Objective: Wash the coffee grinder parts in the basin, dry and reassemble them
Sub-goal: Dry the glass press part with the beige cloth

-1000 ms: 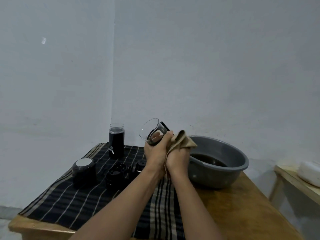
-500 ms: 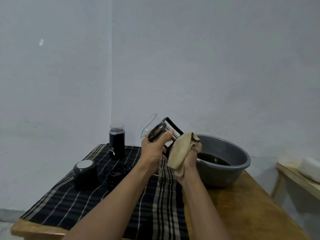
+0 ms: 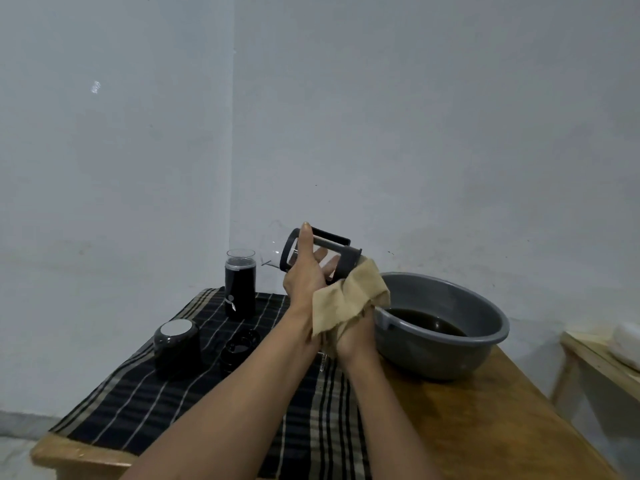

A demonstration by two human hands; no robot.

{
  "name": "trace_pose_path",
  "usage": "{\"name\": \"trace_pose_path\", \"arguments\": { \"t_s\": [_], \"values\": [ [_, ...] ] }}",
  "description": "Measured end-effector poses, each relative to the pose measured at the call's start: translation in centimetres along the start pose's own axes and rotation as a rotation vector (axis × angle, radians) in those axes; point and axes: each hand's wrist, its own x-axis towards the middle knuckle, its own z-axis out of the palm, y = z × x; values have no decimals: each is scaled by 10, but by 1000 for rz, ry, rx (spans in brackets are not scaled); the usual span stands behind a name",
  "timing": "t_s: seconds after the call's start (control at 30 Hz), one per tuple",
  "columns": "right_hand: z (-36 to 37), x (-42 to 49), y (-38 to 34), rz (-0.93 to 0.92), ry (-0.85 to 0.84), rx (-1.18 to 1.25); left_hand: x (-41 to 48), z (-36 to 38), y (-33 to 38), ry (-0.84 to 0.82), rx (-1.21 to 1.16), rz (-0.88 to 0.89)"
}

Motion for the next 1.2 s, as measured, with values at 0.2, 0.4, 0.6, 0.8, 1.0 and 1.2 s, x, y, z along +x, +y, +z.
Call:
{"name": "trace_pose_path", "arguments": {
  "t_s": [0.2, 0.4, 0.6, 0.8, 1.0, 1.2],
  "values": [
    [-4, -10, -26, 161, -94, 97, 0, -17, -7, 74, 286, 271],
    [-6, 0, -41, -19, -173, -215, -8, -32, -11, -307, 503, 338],
    [-31, 8, -49, -246, -259, -627, 1, -51, 4, -630, 623, 46],
    [-33, 11, -52, -454, 18, -1242, -8, -45, -18, -335, 489, 156],
    [-28, -1, -52, -213, -265, -523, -6, -41, -19, -208, 469, 221],
    [-17, -14, -8, -440, -187, -1042, 1, -30, -18, -6, 559, 283]
  ]
}}
